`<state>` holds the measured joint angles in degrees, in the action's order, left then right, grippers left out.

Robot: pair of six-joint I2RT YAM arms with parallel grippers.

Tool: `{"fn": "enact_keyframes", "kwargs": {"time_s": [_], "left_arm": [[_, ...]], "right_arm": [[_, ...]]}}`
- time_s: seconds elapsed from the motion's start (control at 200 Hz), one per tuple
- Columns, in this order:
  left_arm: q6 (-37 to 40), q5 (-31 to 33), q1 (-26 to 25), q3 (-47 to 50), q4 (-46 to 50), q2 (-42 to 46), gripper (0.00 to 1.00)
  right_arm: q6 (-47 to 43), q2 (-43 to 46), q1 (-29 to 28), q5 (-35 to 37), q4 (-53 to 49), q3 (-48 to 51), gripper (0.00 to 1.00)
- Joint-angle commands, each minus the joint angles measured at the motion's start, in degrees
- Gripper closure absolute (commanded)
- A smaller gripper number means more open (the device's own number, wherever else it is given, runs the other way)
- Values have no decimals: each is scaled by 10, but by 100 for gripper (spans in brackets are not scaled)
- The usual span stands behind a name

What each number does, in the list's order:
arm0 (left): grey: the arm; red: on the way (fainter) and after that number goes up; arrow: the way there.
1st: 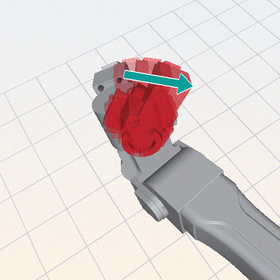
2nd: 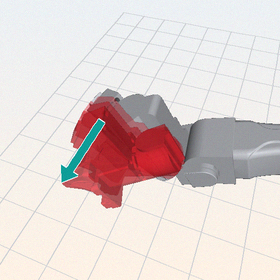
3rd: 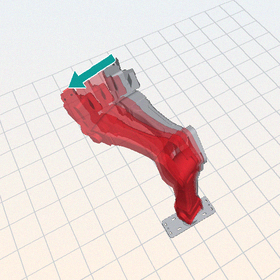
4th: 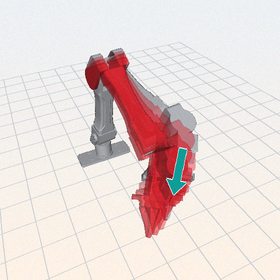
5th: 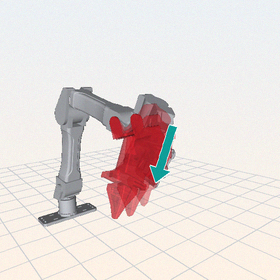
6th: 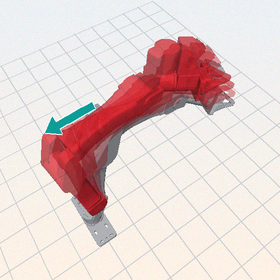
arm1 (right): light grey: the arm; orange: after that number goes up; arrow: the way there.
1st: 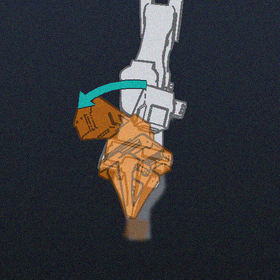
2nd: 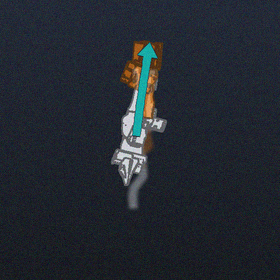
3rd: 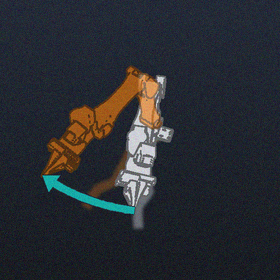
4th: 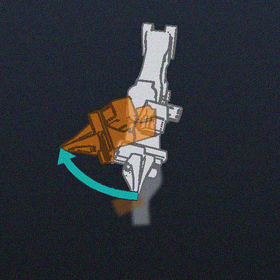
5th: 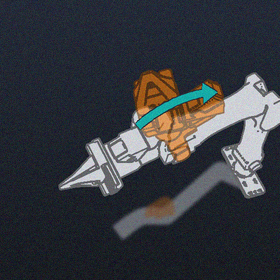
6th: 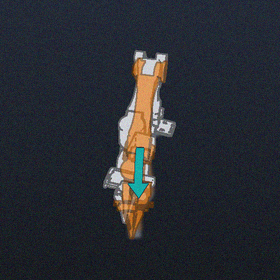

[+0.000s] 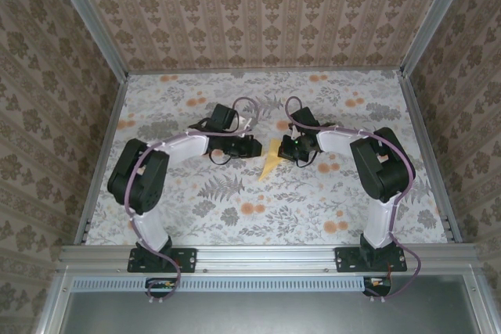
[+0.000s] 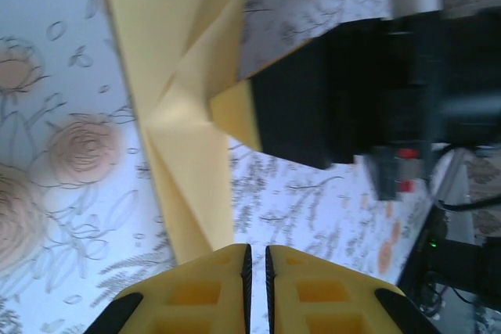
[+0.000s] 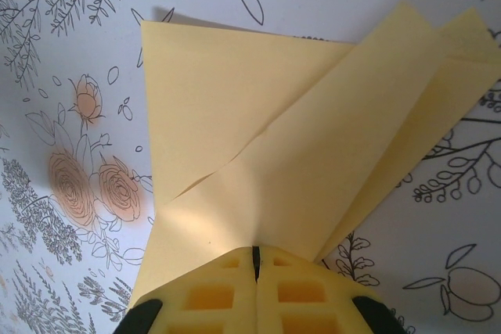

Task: Fold a paper plane with a square sheet of paper (fold left side to right side)
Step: Fold the wing for the fifth time at the center of the table.

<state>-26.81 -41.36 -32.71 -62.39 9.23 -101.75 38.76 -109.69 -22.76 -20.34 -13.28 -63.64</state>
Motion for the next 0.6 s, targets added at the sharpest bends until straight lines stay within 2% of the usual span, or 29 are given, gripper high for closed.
{"fn": "enact_keyframes", "kwargs": {"time_s": [0.0, 0.09, 0.185, 0.595], "left_arm": [[-32, -49, -16, 22, -10, 7, 85], [-54, -69, -37, 22, -32, -7, 85], [-58, -58, -49, 15, -33, -30, 85], [-65, -29, -49, 22, -41, -73, 86]], "right_arm": [[-3, -13, 6, 24, -34, 19, 96], [-3, -14, 6, 22, -32, 20, 96], [-3, -14, 6, 19, -30, 21, 96], [-7, -12, 5, 14, -30, 19, 96]]}}
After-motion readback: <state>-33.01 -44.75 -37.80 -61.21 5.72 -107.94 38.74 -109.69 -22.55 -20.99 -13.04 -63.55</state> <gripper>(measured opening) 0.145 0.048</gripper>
